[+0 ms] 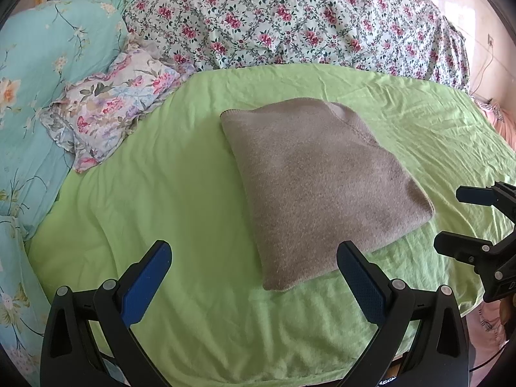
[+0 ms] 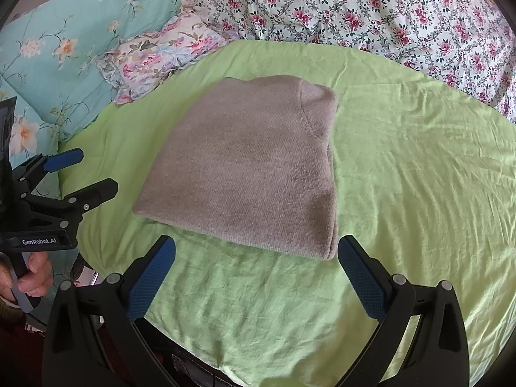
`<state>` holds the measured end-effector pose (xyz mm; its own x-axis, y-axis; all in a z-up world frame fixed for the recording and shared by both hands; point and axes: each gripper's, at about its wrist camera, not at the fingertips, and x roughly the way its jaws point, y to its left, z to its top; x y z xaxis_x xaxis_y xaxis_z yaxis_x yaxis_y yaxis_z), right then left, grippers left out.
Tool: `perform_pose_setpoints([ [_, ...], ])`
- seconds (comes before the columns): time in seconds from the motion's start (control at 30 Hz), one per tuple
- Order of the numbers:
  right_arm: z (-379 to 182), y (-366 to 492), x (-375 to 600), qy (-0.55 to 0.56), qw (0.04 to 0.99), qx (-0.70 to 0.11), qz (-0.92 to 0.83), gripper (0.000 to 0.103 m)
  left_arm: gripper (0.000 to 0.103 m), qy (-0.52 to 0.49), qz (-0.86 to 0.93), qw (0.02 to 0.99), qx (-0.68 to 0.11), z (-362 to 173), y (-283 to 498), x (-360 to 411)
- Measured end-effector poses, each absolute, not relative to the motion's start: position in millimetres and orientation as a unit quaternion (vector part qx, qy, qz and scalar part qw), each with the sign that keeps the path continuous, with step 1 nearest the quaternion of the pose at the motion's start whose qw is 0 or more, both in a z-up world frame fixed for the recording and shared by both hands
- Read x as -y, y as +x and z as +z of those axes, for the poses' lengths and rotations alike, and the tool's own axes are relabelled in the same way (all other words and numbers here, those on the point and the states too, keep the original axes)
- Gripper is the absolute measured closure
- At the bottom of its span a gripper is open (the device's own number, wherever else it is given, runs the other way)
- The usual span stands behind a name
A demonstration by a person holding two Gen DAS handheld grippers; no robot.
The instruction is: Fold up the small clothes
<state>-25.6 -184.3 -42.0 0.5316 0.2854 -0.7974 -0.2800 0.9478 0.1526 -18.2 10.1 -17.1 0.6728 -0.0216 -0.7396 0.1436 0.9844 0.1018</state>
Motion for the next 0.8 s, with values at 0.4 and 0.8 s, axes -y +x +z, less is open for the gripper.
perform_pose_setpoints([
  [0.4, -44, -21, 182, 0.002, 0.874, -0.458, 0.161, 0.002, 0.001, 0.074, -0.046, 0.911, -0.404, -17, -15, -10],
  [0.8, -44, -12, 183, 0.002, 0.875, -0.456, 0.161, 0.002, 0.001, 0.072, -0.047, 0.91, -0.405, -18, -10, -9],
])
